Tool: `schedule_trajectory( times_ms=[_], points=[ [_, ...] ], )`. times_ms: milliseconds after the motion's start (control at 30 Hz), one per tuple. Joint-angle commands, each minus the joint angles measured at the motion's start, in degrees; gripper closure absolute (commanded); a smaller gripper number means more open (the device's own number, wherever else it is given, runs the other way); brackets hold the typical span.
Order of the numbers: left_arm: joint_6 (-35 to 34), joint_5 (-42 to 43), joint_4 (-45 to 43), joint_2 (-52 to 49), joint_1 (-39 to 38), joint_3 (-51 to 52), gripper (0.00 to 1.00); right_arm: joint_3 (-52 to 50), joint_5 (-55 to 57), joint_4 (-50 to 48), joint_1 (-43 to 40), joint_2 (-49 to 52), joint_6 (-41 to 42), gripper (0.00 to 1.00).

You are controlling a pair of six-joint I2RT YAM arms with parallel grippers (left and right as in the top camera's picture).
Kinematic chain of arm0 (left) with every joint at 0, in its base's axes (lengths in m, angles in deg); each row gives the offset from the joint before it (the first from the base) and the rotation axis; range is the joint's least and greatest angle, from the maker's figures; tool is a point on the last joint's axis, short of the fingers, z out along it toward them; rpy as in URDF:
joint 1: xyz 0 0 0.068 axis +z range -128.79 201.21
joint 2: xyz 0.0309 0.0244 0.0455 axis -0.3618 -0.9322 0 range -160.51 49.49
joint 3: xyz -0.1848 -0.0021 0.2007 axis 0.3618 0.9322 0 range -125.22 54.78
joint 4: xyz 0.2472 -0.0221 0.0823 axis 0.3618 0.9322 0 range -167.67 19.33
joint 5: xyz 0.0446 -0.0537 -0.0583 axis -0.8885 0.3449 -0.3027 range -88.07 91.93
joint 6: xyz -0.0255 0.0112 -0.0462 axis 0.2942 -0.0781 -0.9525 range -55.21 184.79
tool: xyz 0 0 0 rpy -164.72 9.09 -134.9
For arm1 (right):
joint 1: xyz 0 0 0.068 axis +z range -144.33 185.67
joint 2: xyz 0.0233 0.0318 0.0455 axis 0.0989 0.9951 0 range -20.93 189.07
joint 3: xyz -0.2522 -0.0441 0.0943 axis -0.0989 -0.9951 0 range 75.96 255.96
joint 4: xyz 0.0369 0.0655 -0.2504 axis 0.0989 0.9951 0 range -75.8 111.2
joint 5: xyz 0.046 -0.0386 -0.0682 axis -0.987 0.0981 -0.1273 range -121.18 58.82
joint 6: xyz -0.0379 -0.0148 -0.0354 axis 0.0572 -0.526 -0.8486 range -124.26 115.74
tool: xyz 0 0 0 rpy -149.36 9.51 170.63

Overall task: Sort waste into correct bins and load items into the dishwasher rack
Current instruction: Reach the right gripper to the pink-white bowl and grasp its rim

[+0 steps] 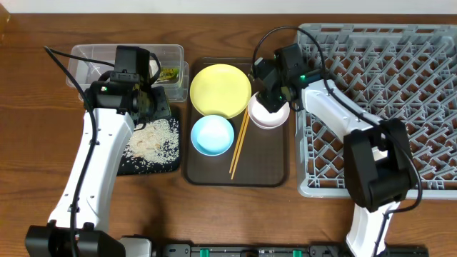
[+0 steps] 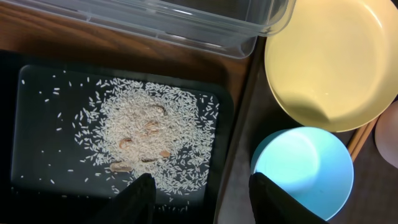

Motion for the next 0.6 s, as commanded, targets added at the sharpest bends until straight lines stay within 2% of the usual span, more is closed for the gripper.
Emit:
schedule_trajectory(
  times_ms=[0,67,100,133,333,467,567],
  points=[
    [-0.28,-0.48,0.22,0.07,0.09,-0.31,0.48,0.20,-0.02,0.85,0.76,0.68,-1.53,0.41],
    [-0.28,-0.48,0.24,0.07,0.09,-0.31,0.48,0.20,-0.13,2.64,0.98,0.68,-1.51,0.43],
    [-0.28,-0.48,0.24,0.07,0.09,-0.31,0.48,0.20,-0.37,3.87,1.09,0.68,-1.53,0.50],
    [-0.28,-0.48,0.24,0.07,0.09,-0.31,0.48,0.20,-0.46,5.40,1.22,0.68,-1.51,0.52],
    [-0.28,-0.48,0.22,0.07,0.09,-0.31,0.48,0.20,-0.42,12.61,1.33,0.68,-1.44,0.60],
    [-0.28,-0.48,0.24,0.07,0.09,-0.31,0.48,0.20,-0.39,13.27,1.27,0.63,-1.25,0.80],
    [-0.31,-0.48,0.44,0.07,0.09,-0.31,0.48,0.22,0.07,12.83,1.16,0.59,-0.57,0.85]
  ],
)
